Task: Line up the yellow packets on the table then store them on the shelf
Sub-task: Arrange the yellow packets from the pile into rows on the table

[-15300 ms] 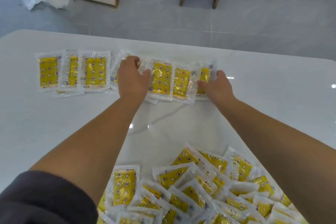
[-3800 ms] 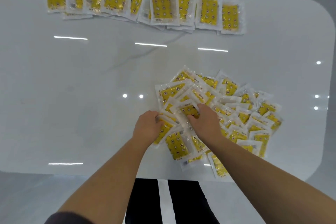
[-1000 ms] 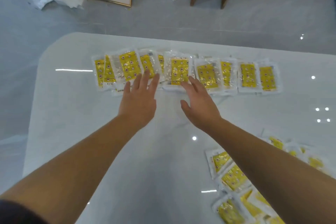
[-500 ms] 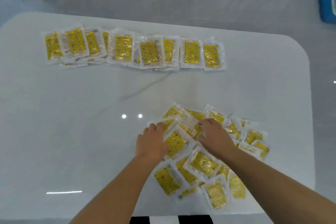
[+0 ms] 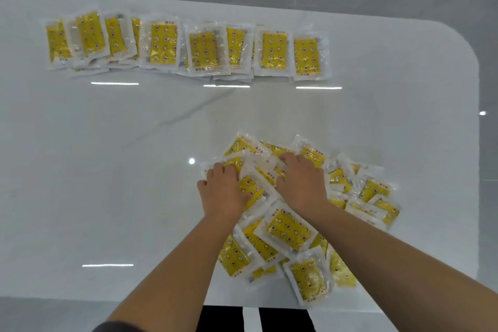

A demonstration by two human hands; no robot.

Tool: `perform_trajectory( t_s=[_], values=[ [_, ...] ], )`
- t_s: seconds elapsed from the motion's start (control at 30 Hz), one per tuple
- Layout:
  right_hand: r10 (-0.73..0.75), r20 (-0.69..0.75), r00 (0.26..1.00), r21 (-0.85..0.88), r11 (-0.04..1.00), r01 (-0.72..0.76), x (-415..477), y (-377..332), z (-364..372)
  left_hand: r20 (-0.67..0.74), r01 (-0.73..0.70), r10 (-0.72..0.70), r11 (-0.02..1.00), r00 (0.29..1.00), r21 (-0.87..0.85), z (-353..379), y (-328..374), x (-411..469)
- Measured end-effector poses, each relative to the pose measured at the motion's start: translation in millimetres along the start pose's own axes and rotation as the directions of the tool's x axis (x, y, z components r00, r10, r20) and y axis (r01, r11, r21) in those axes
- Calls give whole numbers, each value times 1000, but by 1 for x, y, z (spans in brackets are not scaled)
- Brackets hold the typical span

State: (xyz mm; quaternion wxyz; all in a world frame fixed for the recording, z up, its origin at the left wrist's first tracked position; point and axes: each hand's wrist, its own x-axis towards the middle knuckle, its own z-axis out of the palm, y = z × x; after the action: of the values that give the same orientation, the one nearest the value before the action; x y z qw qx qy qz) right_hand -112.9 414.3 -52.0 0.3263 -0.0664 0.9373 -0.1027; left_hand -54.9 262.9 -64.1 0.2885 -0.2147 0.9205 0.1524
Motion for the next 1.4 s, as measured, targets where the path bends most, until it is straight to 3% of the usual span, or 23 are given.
perform_trajectory(
  t_s=[0.13, 0.2, 0.37, 0.5, 0.63, 0.77, 0.97, 1.03, 1.17, 1.3, 1.4],
  values=[
    [49, 2, 999, 76, 996, -49, 8, -9, 0, 94, 75, -45, 936, 995, -345, -3, -11, 0],
    [61, -12, 998, 88, 994, -60, 14, -16, -2, 169, 75, 0, 896, 986, -438, -9, -22, 2],
    [39, -68, 997, 42, 998, -37, 28, -39, -6, 245, -3, 130, 890, 961, -457, -31, -61, 8],
    [63, -86, 994, 50, 997, -59, 39, -57, -5, 228, 39, 91, 861, 969, -507, -52, -110, 14],
    [68, -133, 989, -10, 997, -70, 51, -67, -3, 300, 114, 62, 837, 952, -535, -58, -152, 22],
    [36, -61, 998, -118, 992, -43, 60, -73, 0, 317, 146, 42, 826, 947, -545, -54, -166, 27],
    [79, -121, 990, 0, 997, -79, 64, -77, 3, 358, 252, -24, 752, 934, -609, -51, -180, 27],
    [83, -150, 985, 142, 988, -62, 56, -81, 3, 375, 264, -20, 744, 927, -614, -52, -184, 26],
    [204, -40, 978, 495, 854, -158, 27, -91, 10, 402, 307, -23, 686, 915, -659, -53, -185, 23],
    [310, 150, 939, 681, 656, -326, 10, -97, 28, 447, 411, -78, 556, 891, -722, -45, -178, 20],
    [366, 260, 893, 836, 378, -398, 1, -102, 48, 466, 474, -140, 464, 874, -749, -36, -172, 21]
  ],
)
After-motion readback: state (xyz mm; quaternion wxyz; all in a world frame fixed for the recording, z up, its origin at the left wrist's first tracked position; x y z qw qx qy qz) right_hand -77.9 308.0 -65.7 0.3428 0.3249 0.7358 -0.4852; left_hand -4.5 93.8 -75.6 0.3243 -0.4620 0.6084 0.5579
